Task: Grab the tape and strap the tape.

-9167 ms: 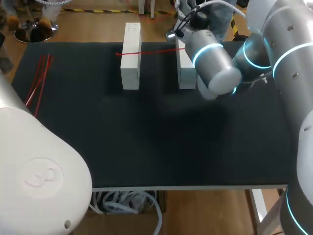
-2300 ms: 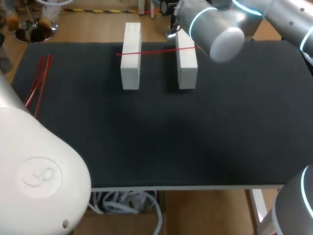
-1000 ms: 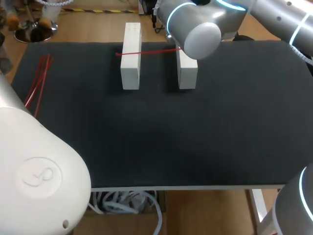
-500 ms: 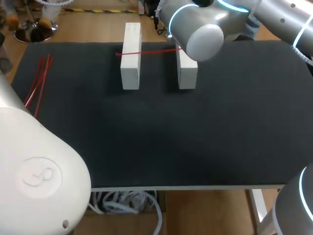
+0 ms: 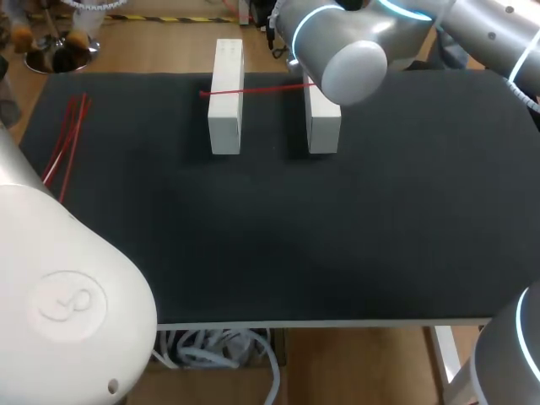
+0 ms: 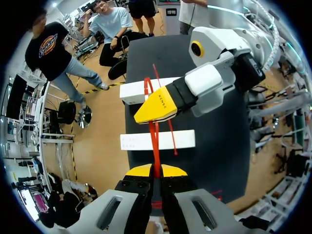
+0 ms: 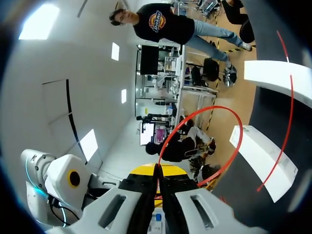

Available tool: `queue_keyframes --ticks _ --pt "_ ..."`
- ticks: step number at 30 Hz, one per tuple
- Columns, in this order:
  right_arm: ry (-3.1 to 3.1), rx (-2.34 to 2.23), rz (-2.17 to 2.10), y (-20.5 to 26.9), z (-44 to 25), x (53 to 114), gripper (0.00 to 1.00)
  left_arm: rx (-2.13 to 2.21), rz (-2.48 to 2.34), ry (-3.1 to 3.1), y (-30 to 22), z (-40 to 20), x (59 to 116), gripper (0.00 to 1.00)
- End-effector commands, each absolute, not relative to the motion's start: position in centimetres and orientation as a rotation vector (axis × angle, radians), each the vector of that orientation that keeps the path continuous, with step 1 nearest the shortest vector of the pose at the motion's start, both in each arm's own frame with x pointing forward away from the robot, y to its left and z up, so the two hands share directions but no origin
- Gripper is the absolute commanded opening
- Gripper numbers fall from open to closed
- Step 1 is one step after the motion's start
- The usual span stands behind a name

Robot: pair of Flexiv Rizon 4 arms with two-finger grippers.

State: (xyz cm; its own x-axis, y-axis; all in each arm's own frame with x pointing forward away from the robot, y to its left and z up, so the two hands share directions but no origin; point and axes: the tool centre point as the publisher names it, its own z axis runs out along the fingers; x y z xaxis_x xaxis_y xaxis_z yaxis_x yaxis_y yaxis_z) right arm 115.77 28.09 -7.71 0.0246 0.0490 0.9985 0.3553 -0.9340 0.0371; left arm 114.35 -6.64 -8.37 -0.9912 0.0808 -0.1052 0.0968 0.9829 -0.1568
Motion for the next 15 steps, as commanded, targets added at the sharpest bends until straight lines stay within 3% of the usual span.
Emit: queue_keyframes --ticks 1,15 --pt "-0.396 -1.976 -2.107 27.83 -7.97 115.16 0.00 0.136 -0.244 3.031 -6.66 -8.31 114.31 0.00" --pt "-0.379 -1.918 -2.161 27.25 -7.32 114.92 0.00 0.136 -0.244 3.031 -6.66 -8.31 114.31 0.00"
